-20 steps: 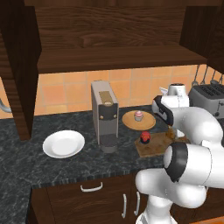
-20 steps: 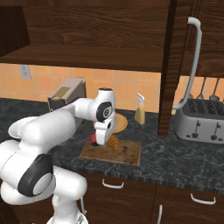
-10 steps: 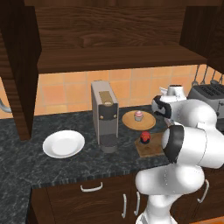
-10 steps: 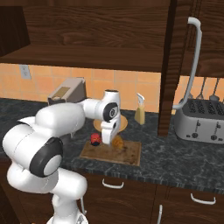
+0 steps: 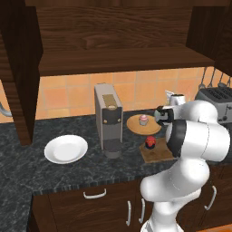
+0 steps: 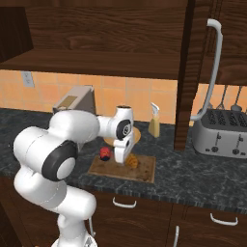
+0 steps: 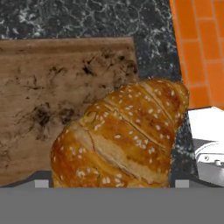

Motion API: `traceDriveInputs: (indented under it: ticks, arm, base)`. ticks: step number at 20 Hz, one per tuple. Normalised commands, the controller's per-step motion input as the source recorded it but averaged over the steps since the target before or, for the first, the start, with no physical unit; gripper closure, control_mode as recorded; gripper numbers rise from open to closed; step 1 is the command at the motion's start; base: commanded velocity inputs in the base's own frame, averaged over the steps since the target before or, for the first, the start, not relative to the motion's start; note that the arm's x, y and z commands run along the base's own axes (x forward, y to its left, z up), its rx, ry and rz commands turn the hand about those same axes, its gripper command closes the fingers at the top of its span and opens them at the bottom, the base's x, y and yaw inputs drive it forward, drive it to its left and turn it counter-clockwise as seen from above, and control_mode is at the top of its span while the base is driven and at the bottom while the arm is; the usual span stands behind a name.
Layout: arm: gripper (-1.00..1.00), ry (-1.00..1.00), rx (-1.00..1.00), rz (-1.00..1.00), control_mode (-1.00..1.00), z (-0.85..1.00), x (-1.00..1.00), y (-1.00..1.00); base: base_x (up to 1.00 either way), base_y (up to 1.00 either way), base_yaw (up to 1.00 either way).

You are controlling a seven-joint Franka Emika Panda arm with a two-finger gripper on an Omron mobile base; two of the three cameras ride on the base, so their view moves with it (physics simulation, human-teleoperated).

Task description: From the different types of pastries on the counter, select a croissant and place it on the cutting board. Then retrieve a jar of jam from the cabinet and place it alongside the croissant on the cutting board.

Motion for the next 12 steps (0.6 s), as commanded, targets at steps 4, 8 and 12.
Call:
traceDriveInputs:
  ticks: [4, 8, 12]
  arm:
    - [1.0, 0.0, -0.02, 0.0, -1.0, -0.38, 0.23, -0.23]
    - [1.0, 0.0, 0.0, 0.0, -1.0, -0.34, 0.08, -0.24]
    - [1.0, 0.0, -0.01, 0.0, -1.0, -0.34, 0.01, -0.2]
  base:
    - [0.0, 0.0, 0.0]
    - [0.0, 0.0, 0.0]
    - [0.0, 0.0, 0.0]
